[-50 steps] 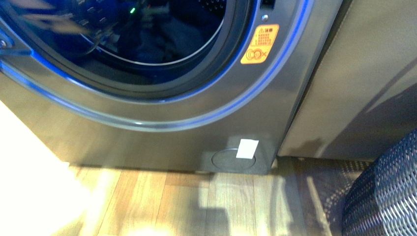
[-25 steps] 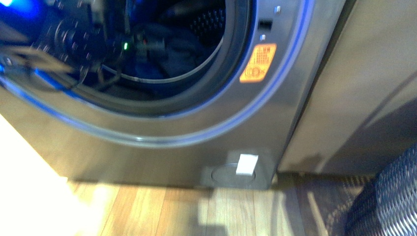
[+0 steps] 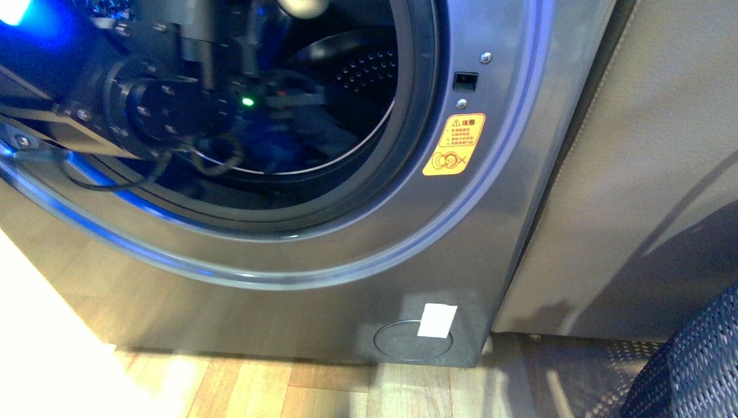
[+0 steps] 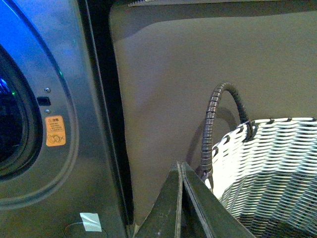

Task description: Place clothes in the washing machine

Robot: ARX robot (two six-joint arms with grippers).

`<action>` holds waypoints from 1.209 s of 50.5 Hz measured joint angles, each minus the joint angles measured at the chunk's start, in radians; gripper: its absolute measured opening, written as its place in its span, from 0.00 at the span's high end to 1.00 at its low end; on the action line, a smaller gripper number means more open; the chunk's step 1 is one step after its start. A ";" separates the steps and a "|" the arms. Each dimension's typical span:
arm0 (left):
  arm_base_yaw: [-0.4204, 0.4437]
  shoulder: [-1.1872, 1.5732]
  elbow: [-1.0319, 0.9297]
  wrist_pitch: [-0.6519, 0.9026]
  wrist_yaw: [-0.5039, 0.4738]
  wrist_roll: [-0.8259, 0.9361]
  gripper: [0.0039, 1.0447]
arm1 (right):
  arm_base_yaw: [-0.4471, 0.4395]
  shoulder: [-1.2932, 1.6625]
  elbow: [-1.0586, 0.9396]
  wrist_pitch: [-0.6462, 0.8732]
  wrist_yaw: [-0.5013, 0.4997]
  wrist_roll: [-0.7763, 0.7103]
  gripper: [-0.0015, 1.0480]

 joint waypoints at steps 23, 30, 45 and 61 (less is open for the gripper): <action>-0.047 -0.184 -0.207 -0.023 0.032 0.000 0.51 | 0.000 0.000 0.000 0.000 0.000 0.000 0.98; -0.072 -0.282 -0.311 -0.057 0.032 0.035 0.24 | 0.000 0.000 0.000 0.000 0.000 0.000 0.98; -0.088 -0.468 -0.499 -0.080 0.051 0.074 0.06 | 0.000 0.000 0.000 0.000 0.000 0.000 0.98; -0.110 -0.711 -0.639 -0.115 0.063 0.074 0.06 | 0.000 0.000 0.000 0.000 0.000 0.000 0.98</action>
